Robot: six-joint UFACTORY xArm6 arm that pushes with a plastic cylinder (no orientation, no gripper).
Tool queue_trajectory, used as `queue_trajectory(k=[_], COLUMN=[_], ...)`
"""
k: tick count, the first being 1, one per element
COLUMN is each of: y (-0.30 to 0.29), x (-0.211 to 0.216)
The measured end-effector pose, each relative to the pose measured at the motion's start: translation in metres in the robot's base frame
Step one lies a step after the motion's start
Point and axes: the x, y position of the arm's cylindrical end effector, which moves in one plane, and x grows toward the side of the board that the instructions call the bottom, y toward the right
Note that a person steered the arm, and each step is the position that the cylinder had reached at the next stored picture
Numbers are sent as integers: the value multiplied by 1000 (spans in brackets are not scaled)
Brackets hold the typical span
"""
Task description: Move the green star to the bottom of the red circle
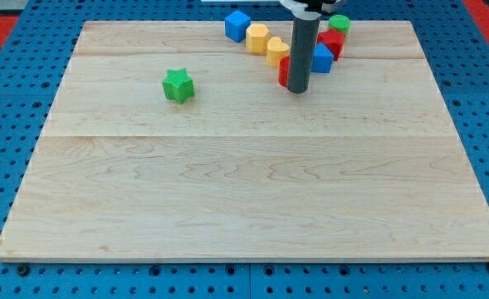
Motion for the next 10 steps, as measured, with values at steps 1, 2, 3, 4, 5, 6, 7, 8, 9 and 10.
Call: queue_trajectory(k=[1, 2, 3, 4, 5, 6, 7, 8, 9, 10], y=[-4, -76, -135, -240, -258, -185, -107, -204, -252, -215], x=[20, 46, 100, 42, -3, 22, 39, 27, 6, -10])
